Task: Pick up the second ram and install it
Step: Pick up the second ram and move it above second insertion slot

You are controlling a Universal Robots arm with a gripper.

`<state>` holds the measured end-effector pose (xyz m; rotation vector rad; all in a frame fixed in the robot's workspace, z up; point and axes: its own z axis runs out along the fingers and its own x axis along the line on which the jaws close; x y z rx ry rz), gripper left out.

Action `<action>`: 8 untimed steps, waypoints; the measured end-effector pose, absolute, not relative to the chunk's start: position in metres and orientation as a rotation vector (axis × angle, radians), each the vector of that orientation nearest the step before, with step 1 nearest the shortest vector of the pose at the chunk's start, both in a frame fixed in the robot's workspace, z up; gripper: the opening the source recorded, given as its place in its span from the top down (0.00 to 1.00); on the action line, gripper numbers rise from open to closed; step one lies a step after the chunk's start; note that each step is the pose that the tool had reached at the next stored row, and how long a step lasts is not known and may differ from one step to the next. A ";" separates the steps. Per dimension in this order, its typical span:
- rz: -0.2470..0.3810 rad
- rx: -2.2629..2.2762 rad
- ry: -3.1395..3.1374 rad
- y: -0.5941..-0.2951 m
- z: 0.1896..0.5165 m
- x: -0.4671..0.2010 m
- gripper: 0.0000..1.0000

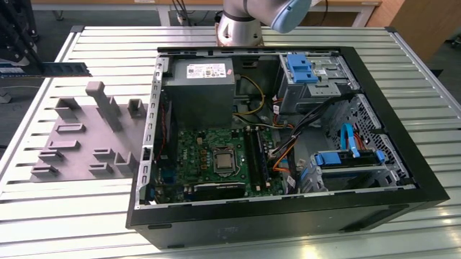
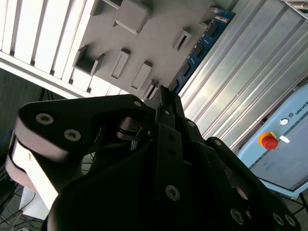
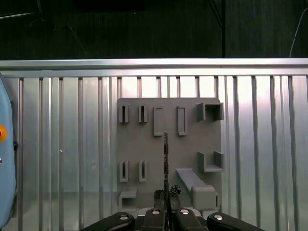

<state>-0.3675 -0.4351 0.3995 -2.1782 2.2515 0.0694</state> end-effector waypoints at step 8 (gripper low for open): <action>0.069 -2.178 2.251 -0.435 0.399 -0.367 0.86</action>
